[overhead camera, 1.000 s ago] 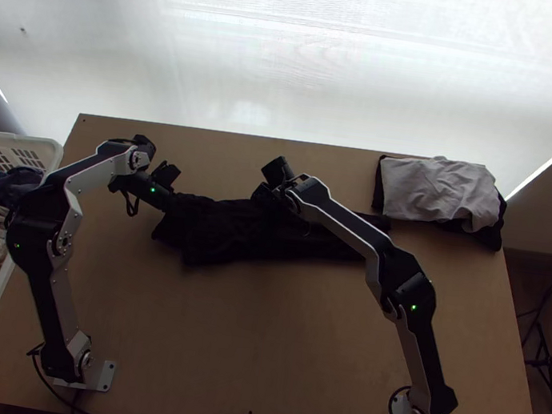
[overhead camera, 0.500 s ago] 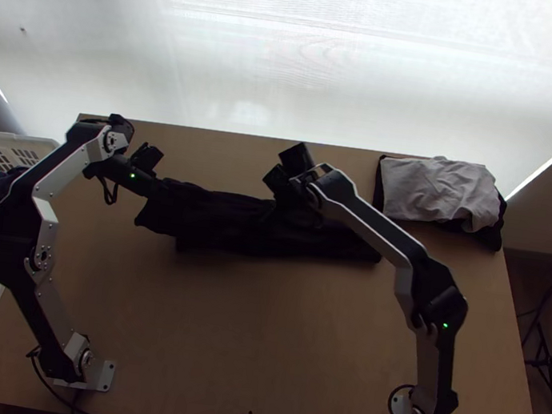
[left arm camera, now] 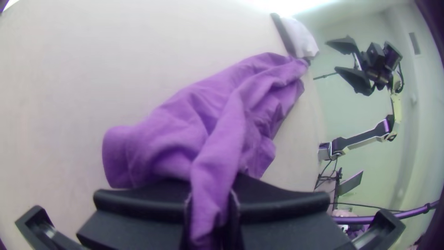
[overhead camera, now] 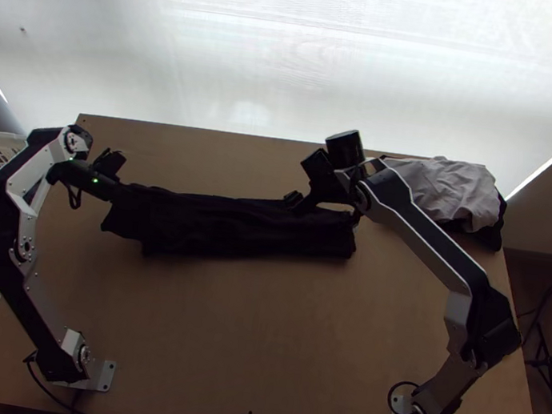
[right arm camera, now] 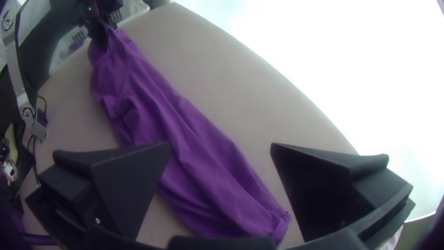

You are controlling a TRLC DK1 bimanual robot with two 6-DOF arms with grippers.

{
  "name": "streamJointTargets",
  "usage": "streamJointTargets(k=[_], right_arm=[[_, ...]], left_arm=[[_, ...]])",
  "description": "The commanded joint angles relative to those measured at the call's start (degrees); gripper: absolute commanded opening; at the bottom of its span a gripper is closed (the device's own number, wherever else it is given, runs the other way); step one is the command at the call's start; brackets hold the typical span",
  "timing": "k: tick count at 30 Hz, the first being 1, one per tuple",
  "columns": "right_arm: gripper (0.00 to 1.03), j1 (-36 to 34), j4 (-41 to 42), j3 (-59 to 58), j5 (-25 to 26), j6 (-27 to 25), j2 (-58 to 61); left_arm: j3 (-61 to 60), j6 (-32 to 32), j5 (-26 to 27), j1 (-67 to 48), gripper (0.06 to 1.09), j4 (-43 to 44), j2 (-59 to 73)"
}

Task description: Fold the t-shirt

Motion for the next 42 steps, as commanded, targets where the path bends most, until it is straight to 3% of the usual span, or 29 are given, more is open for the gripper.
streamJointTargets(k=[1, 7, 20, 42], right_arm=[[0.99, -1.5, 0.2, -2.2, 0.0, -0.1, -3.3], [0.99, -1.5, 0.2, -2.9, 0.0, 0.1, -4.1], [0.99, -3.3, 1.4, -12.2, 0.0, 1.1, -10.9], [0.99, -8.1, 4.5, -22.6, 0.0, 2.4, -18.7]], left_arm=[[-0.4, 4.7, -3.2, 7.8, 0.09, -2.0, 1.0], [0.4, 3.0, -5.3, 7.4, 0.09, -2.3, -0.9], [13.7, -10.0, -4.8, -16.1, 0.09, -2.6, -2.3], [39.2, -22.5, -4.9, -37.5, 0.09, -2.6, 17.1]])
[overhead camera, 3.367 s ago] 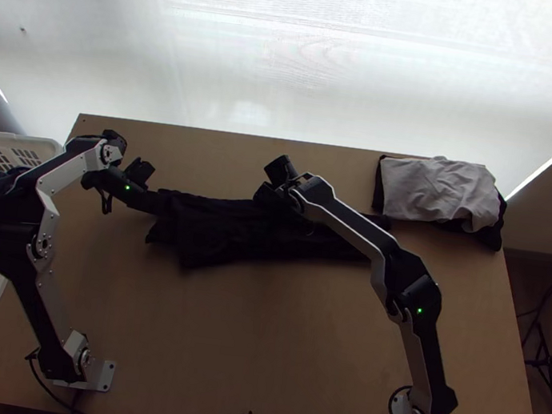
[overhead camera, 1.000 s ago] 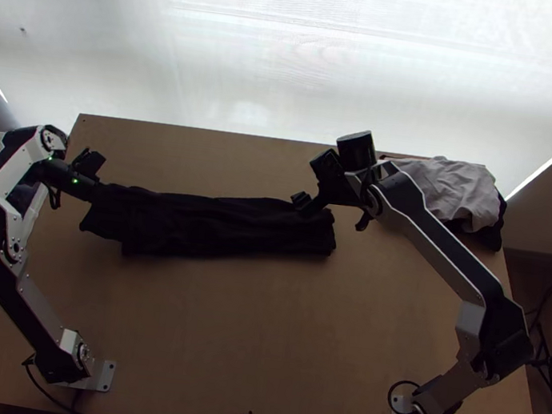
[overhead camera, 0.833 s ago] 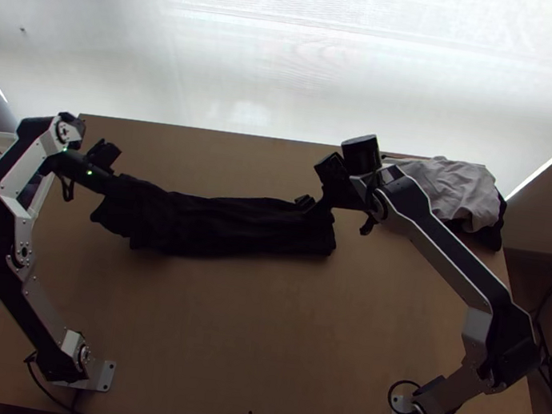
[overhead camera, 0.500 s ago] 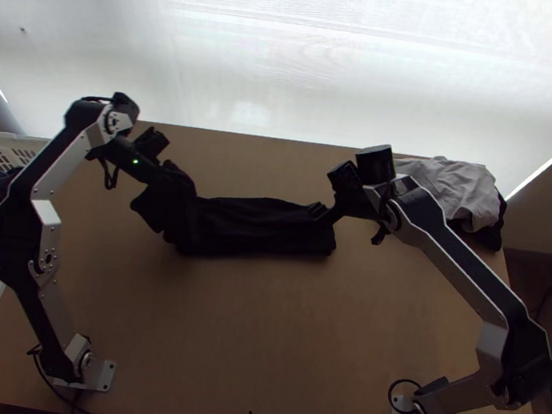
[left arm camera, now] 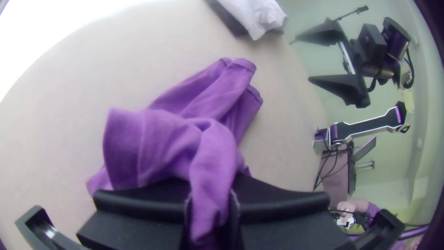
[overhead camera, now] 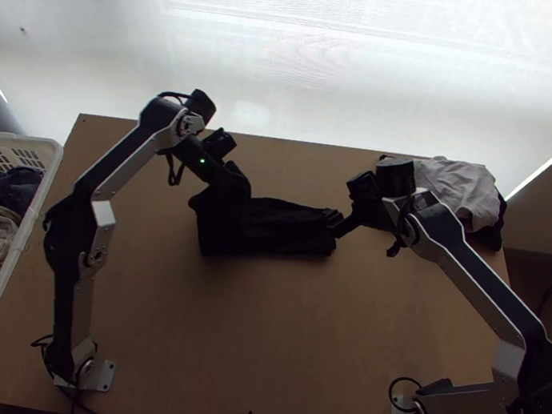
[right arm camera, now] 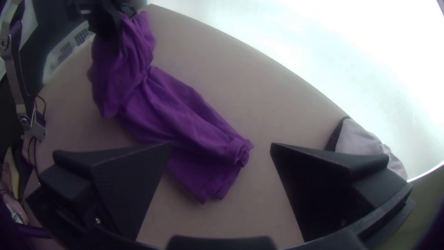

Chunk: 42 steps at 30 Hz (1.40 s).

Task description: Fold the t-shirt

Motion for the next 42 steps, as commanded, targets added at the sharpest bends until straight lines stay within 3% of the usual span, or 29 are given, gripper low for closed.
streamJointTargets(k=[1, 14, 28, 29, 30, 32, 33, 42], right_arm=[[0.99, -1.1, 0.7, -1.9, 0.0, 0.3, -1.8], [0.99, -1.5, 0.8, -2.3, 0.0, 0.3, -2.7], [0.99, -0.2, 2.0, -3.4, 0.0, 0.4, -2.6], [0.99, -0.2, 2.0, -3.4, 0.0, 0.4, -2.6], [0.99, -0.2, 2.0, -3.3, 0.0, 0.4, -2.6], [0.99, 0.1, 2.0, -3.3, 0.0, 0.4, -2.6], [0.99, 0.3, 2.0, -3.3, 0.0, 0.3, -2.6], [0.99, 1.0, 2.9, -2.8, 0.0, 0.3, -1.9]], left_arm=[[7.4, -2.5, -0.4, -5.0, 0.09, 0.0, 8.6], [7.6, -3.5, -0.8, -7.2, 0.09, 2.1, 15.1], [9.9, -10.8, -1.0, -11.6, 0.11, 12.0, 19.1], [10.1, -10.8, -1.0, -12.0, 0.18, 12.0, 19.2], [10.1, -10.9, -1.0, -12.3, 0.34, 11.9, 19.3], [10.1, -10.7, -1.1, -12.9, 0.89, 11.2, 19.2], [10.1, -10.6, -1.1, -13.0, 1.06, 10.7, 18.9], [9.9, -9.8, -1.1, -10.8, 1.05, 7.4, 10.9]])
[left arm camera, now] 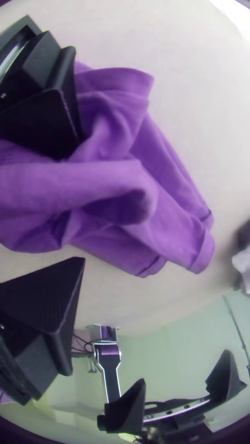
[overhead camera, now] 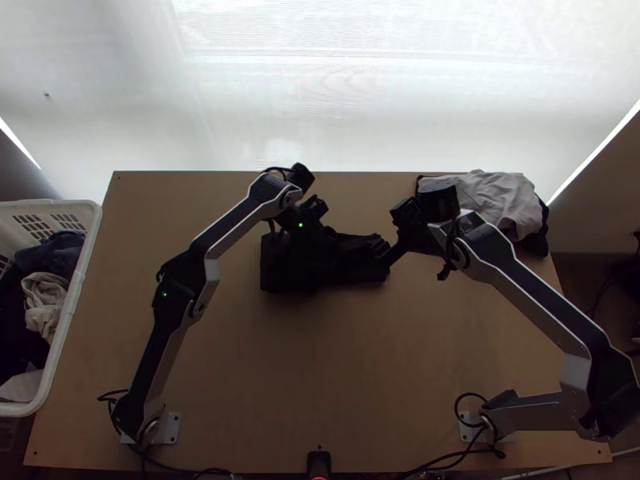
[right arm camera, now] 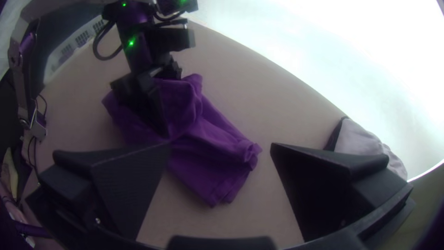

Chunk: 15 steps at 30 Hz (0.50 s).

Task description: Fold the t-shirt

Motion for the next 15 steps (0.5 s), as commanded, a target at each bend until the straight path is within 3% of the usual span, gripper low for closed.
streamJointTargets(k=[1, 7, 9, 11, 15], right_arm=[[0.99, 0.7, 0.9, 0.5, 0.0, -0.1, 0.9], [0.99, 1.1, 1.7, 0.3, 0.0, -0.2, 3.7], [0.99, 1.5, 1.7, 1.7, 0.0, 2.0, 5.9], [0.99, 2.3, 0.0, 5.0, 0.0, 3.7, 8.2], [0.99, 6.8, -4.1, 14.5, 0.0, 1.8, 11.1]], left_arm=[[0.0, 0.2, 0.1, 1.9, 1.05, -1.7, -6.4], [0.0, 0.2, 0.7, 5.0, 1.05, -1.7, -12.9], [-0.6, 0.2, 0.7, 6.3, 1.05, -1.7, -15.0], [-2.1, 0.3, 0.6, 8.0, 1.05, -1.8, -16.7], [-4.8, 1.6, 0.7, 13.0, 1.05, -3.7, -19.8]])
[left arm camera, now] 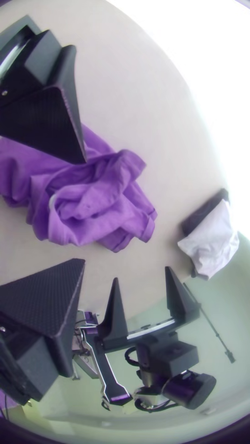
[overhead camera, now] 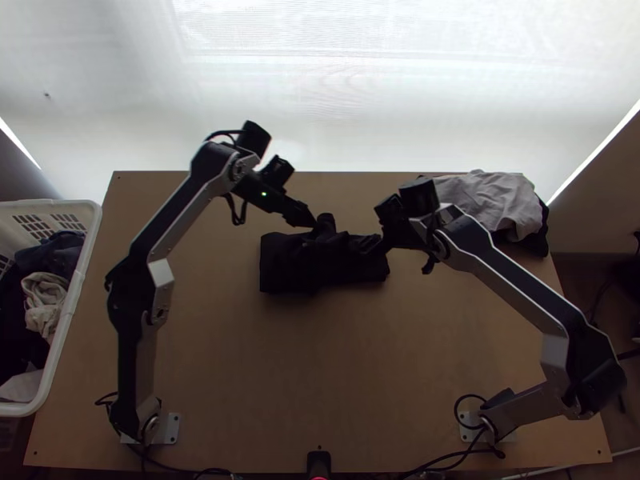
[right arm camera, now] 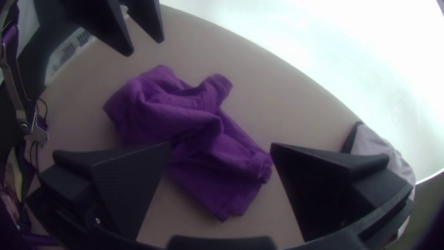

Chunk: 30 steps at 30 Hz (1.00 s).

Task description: Fold the t-shirt

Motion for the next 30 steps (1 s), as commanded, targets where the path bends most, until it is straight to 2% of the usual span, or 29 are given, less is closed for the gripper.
streamJointTargets(k=[1, 7, 16, 19, 23, 27, 30], right_arm=[[0.99, 5.7, -4.5, 12.7, 0.0, -0.9, 5.6], [0.99, 14.6, -14.2, 26.6, -1.1, -7.3, 15.6], [0.99, 23.8, -20.7, 43.3, -2.2, -14.1, 32.4], [0.99, 23.8, -22.8, 48.5, -2.2, -15.5, 38.2], [0.99, 20.8, -25.7, 49.6, -2.2, -15.4, 41.9], [0.99, 16.4, -26.7, 42.8, -3.0, -14.8, 38.3], [0.99, 13.5, -24.2, 35.4, -2.9, -14.7, 32.9]], left_arm=[[-3.2, 1.5, 0.3, 7.5, 1.05, -2.7, -6.0], [-6.8, 3.1, 0.3, 15.6, 1.05, -3.2, -7.7], [-8.6, 4.4, 0.2, 19.7, 1.05, -3.2, -8.5], [-8.6, 4.6, 0.2, 19.7, 1.05, -3.0, -8.5], [-8.4, 4.7, 0.2, 19.9, 1.05, -2.2, -9.0], [-7.7, 5.0, 0.2, 20.5, 1.05, -2.1, -8.9], [-6.8, 5.1, 0.2, 20.7, 1.05, -2.1, -8.2]])
